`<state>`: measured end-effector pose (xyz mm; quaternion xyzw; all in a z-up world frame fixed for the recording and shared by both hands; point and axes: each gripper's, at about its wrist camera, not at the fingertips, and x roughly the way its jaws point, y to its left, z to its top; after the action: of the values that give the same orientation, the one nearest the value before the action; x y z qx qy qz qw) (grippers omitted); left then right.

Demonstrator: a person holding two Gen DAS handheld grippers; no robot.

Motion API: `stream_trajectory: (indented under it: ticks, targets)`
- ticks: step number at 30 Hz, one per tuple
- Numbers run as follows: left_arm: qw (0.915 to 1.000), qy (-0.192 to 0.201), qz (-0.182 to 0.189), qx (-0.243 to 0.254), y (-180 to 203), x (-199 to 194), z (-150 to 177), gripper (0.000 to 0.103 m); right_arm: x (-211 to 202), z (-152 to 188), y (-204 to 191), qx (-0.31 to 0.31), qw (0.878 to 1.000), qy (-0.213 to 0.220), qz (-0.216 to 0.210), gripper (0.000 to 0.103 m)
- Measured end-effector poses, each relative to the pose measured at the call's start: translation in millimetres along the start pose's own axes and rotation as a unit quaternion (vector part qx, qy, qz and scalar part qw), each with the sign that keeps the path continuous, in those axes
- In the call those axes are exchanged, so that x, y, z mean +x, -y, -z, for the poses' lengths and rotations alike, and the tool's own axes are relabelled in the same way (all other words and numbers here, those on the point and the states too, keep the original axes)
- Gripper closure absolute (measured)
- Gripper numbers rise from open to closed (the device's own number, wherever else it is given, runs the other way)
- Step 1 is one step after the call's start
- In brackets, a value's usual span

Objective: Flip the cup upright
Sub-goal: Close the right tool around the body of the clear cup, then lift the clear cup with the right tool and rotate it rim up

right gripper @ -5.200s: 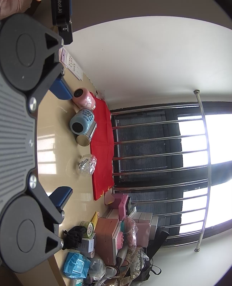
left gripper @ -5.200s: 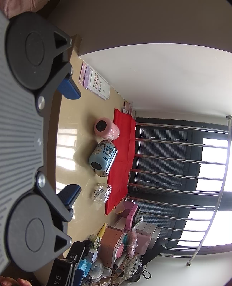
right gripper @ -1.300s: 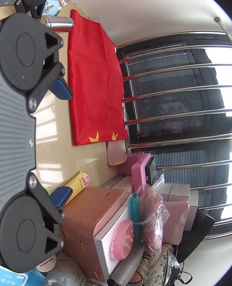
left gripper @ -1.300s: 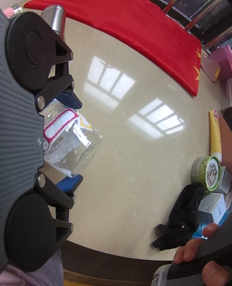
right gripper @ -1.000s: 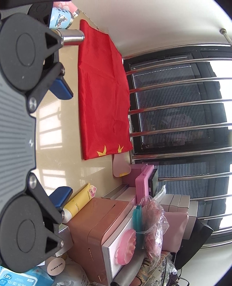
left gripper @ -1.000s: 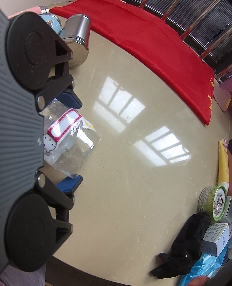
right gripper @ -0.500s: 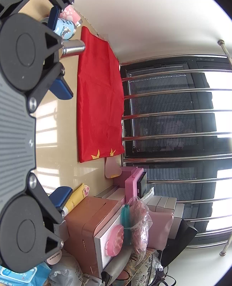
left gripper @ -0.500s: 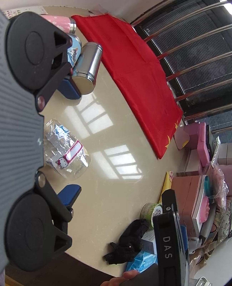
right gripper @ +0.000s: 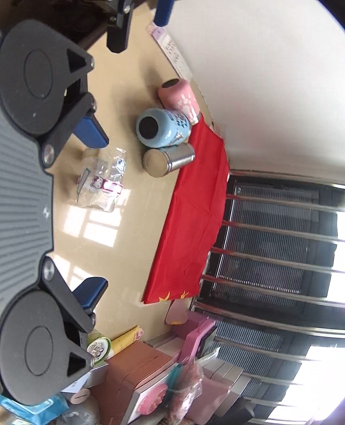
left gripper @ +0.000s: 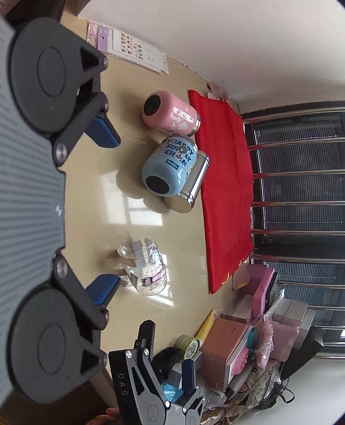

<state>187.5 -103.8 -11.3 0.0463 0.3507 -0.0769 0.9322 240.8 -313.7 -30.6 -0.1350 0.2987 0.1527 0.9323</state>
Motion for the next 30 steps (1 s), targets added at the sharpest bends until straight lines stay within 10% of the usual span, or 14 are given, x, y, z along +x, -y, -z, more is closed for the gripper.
stream_trajectory:
  ticks: [6,15,18,20,24,30]
  targets:
    - [0.9996,-0.024,-0.011,-0.012,-12.0,25.8,1.2,0.000,55.0,-28.1,-13.4,-0.220,0.968,-0.087,-0.082,0.000]
    - [0.9979,-0.057,-0.029,-0.001,-10.5,78.6,3.2,0.000,148.7,-29.6,-44.9,-0.441,0.858,-0.170,-0.202,0.000]
    - [0.9972,-0.065,-0.036,-0.004,-11.5,86.4,5.3,0.000,171.3,-30.7,-55.6,-0.448,0.846,-0.182,-0.225,0.010]
    - [0.9969,-0.068,-0.039,-0.009,-11.9,88.0,6.2,0.000,176.3,-33.8,-56.4,-0.430,0.851,-0.186,-0.239,0.035]
    - [0.9967,-0.068,-0.044,-0.006,-12.6,86.7,4.3,0.000,172.1,-33.6,-46.8,-0.403,0.868,-0.182,-0.224,0.037]
    - [0.9969,-0.059,-0.049,-0.016,-11.6,79.8,-0.7,0.000,170.2,-46.7,-13.8,-0.136,0.953,-0.228,-0.143,0.037]
